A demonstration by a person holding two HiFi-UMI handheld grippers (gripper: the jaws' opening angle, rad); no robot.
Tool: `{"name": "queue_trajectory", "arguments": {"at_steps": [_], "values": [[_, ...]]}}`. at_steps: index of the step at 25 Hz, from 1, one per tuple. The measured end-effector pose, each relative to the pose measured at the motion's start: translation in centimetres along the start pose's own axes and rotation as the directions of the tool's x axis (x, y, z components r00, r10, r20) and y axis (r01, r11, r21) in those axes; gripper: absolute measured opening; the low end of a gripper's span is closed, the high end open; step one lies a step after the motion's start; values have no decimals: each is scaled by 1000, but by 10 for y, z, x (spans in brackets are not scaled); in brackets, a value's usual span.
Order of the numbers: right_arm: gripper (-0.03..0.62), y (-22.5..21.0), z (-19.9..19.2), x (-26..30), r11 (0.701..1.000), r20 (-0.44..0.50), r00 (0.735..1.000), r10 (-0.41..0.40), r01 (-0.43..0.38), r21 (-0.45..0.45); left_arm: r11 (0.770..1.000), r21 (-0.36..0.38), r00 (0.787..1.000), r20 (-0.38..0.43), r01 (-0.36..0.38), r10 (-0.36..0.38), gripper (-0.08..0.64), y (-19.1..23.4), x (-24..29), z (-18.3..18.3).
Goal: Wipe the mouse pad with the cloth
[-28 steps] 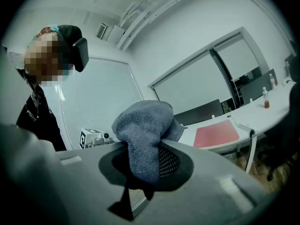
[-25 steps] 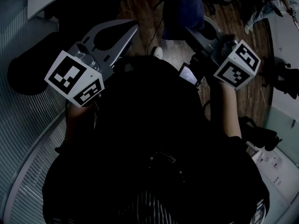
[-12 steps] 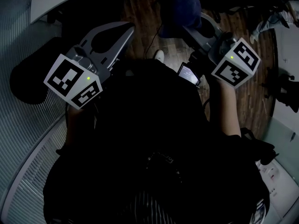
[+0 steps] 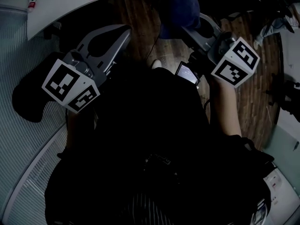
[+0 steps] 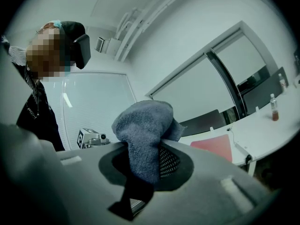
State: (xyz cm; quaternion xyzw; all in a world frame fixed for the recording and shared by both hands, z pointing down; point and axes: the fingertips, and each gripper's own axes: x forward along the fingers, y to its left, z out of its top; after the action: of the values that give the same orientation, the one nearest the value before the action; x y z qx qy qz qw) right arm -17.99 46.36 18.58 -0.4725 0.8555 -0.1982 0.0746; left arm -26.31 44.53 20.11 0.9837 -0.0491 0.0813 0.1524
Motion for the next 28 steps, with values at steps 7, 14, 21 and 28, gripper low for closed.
{"name": "queue_trajectory", "arguments": {"at_steps": [7, 14, 21, 28], "values": [[69, -44, 2, -34, 998, -12, 999, 47, -47, 53, 998, -52, 998, -45, -42, 39, 3, -13, 54, 0], [69, -113, 12, -69, 994, 10, 999, 39, -40, 103, 998, -69, 993, -115, 3, -11, 5, -17, 132, -2], [69, -121, 10, -54, 990, 36, 998, -50, 45, 136, 995, -74, 989, -131, 61, -70, 5, 13, 125, 6], [69, -108, 5, -19, 985, -16, 986, -166, 166, 42, 977, -45, 974, -90, 207, -210, 3, 51, 116, 12]]}}
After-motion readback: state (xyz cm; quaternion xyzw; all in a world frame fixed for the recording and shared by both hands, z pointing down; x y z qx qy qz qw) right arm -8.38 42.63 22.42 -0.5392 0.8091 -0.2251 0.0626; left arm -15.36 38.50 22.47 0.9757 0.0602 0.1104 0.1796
